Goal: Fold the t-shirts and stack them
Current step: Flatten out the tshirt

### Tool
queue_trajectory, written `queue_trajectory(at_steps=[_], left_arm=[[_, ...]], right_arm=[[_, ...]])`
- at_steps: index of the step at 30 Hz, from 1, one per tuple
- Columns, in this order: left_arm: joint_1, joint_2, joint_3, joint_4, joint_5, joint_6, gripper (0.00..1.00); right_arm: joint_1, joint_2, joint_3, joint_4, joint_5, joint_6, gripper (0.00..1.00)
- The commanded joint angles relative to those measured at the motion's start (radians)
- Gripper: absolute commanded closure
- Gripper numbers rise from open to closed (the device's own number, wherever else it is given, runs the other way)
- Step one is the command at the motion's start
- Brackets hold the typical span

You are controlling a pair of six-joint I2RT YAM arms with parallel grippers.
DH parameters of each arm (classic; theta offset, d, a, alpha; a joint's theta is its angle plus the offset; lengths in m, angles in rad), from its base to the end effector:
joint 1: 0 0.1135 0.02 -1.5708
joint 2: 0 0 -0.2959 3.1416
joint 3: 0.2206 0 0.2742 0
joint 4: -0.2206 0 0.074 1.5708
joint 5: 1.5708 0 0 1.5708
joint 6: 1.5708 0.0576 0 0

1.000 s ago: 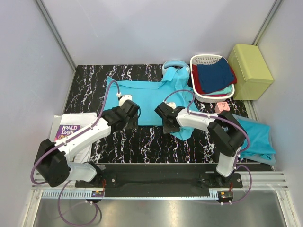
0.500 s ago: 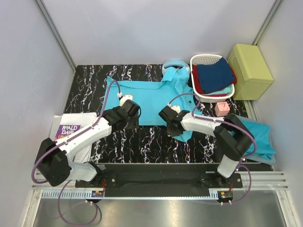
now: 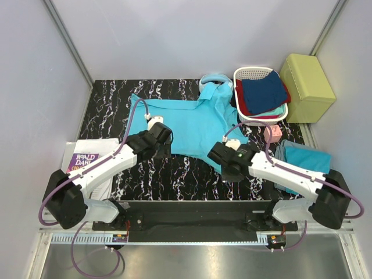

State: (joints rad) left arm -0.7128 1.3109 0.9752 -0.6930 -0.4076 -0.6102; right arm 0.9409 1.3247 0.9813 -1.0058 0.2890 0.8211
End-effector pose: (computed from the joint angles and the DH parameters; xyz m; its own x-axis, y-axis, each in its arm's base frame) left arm 0.2281 -0.1670 0.2593 -0.7865 -0.0155 -0.6174 -0.0061 0.9998 -0.0174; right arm 0.1596 0.1911 0.2408 -0.9315 -0.0869 -0.3533 -0.0821 0.9962 -0.0286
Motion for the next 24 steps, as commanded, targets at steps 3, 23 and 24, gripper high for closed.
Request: queue_trajectory(at_steps=[3,23,24], left_arm=[[-0.004,0.001,0.026,0.050,0.032,0.012,0.27],[-0.007,-0.007,0.016,0.053,0.029,-0.005,0.28],[-0.007,-0.015,0.019,0.053,0.018,-0.002,0.27]], right_arm=[[0.041,-0.091,-0.016,-0.235,0.013,0.127,1.00],[0.211,-0.112,0.029,-0.346,0.013,0.234,0.79],[0.211,-0.096,0.066,-0.335,0.050,0.208,0.68]])
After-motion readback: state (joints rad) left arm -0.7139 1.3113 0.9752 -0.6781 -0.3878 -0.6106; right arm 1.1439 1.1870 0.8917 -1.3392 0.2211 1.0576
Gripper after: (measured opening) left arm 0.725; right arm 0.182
